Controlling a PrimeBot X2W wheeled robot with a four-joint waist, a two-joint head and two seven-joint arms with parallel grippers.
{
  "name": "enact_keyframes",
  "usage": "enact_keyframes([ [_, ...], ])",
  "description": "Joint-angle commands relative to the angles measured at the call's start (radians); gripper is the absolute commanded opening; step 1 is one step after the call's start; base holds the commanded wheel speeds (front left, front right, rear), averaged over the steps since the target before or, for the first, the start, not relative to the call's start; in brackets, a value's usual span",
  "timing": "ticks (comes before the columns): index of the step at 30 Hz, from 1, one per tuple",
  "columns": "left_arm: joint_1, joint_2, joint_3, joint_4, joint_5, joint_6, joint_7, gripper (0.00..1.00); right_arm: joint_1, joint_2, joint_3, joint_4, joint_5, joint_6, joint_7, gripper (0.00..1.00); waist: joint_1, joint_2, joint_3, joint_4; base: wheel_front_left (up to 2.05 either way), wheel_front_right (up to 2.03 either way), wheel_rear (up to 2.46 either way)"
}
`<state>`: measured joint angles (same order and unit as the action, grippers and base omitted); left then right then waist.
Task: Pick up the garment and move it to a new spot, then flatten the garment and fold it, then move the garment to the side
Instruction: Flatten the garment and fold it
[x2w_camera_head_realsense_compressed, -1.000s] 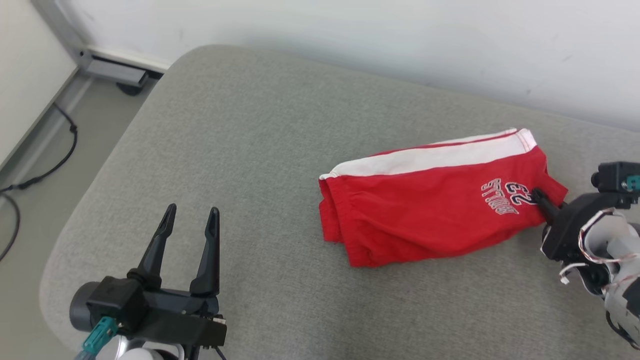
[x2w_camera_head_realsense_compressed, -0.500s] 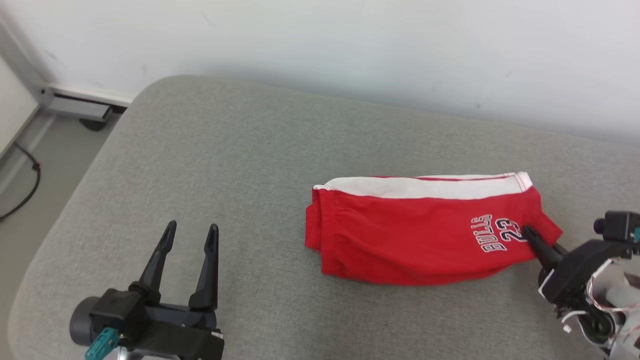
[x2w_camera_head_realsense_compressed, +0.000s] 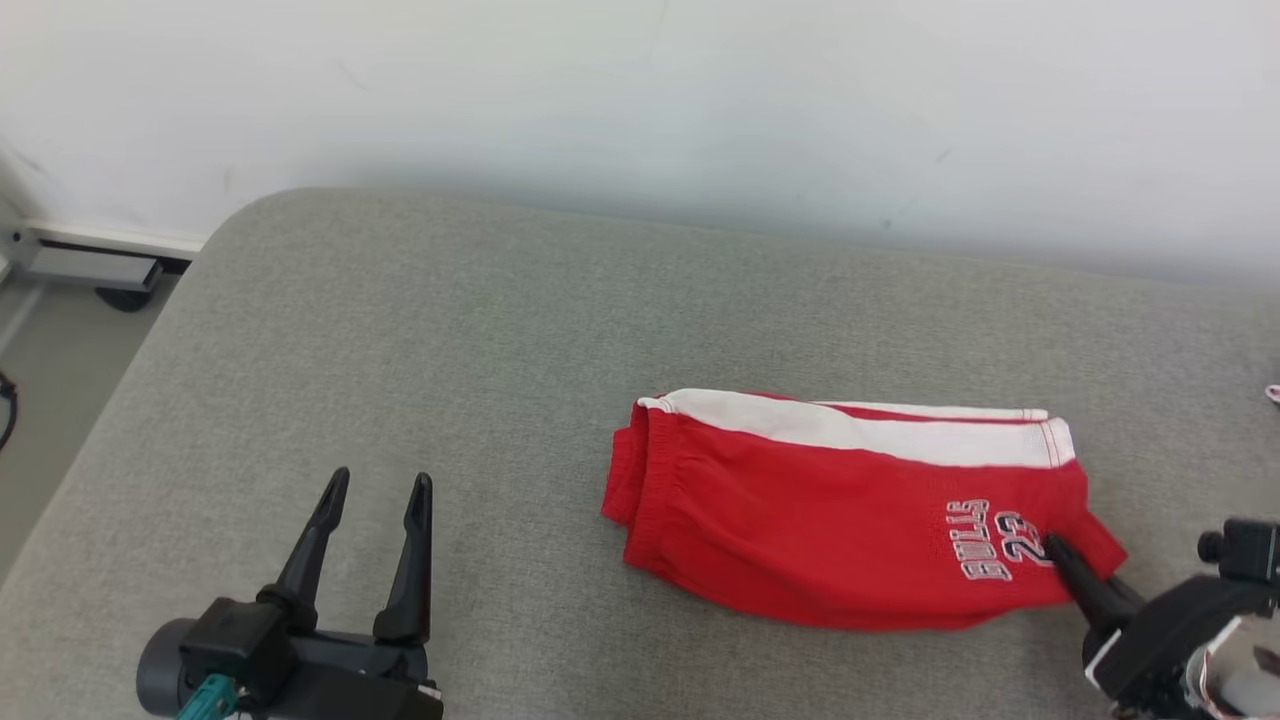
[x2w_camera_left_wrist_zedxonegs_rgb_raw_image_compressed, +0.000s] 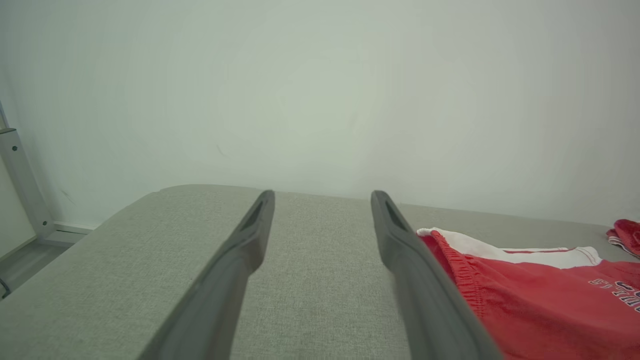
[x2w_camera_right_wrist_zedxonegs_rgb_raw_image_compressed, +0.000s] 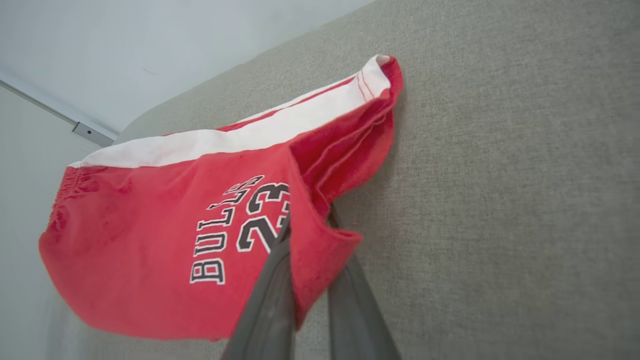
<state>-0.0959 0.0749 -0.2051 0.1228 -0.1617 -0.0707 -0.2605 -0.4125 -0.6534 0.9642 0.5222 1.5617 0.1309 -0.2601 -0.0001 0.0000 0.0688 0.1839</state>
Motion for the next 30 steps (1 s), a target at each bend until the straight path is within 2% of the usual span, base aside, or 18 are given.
enact_keyframes([
  [1, 0.01, 0.01, 0.001, 0.002, -0.004, 0.002, -0.006, 1.0, 0.033, -0.004, -0.015, -0.004, -0.009, -0.001, -0.005, 0.0, 0.0001, 0.0, -0.005, -0.009, 0.0, 0.0, 0.0],
  [10, 0.0, 0.01, -0.009, 0.017, -0.009, -0.004, -0.006, 1.0, 0.121, 0.035, -0.042, 0.012, -0.054, -0.001, -0.005, 0.0, 0.0001, 0.0, -0.014, -0.016, 0.0, 0.0, 0.0],
  [11, 0.003, 0.011, -0.009, 0.018, -0.01, -0.004, -0.006, 1.0, 0.122, 0.036, -0.038, 0.025, -0.066, -0.001, -0.005, 0.36, 0.0001, 0.0, -0.017, -0.017, 0.0, 0.0, 0.0],
  [12, 0.008, 0.013, -0.008, 0.02, -0.01, -0.004, -0.006, 1.0, 0.121, 0.04, -0.032, 0.037, -0.077, -0.001, -0.005, 0.47, 0.0001, 0.0, -0.02, -0.019, 0.0, 0.0, 0.0],
  [13, 0.012, 0.014, -0.007, 0.021, -0.011, -0.004, -0.006, 1.0, 0.118, 0.045, -0.031, 0.044, -0.087, -0.001, -0.005, 1.0, 0.0001, 0.0, -0.023, -0.022, 0.0, 0.0, 0.0],
  [18, 0.027, 0.021, -0.003, 0.024, -0.016, 0.0, -0.006, 1.0, 0.1, 0.043, -0.057, 0.074, -0.137, -0.001, -0.005, 1.0, 0.0001, 0.0, -0.037, -0.037, 0.0, 0.0, 0.0],
  [30, 0.037, 0.03, -0.013, 0.014, -0.02, 0.008, -0.006, 1.0, 0.116, 0.074, -0.19, 0.094, -0.295, -0.001, 0.01, 1.0, 0.0001, 0.0, -0.069, -0.071, 0.0, 0.0, 0.0],
])
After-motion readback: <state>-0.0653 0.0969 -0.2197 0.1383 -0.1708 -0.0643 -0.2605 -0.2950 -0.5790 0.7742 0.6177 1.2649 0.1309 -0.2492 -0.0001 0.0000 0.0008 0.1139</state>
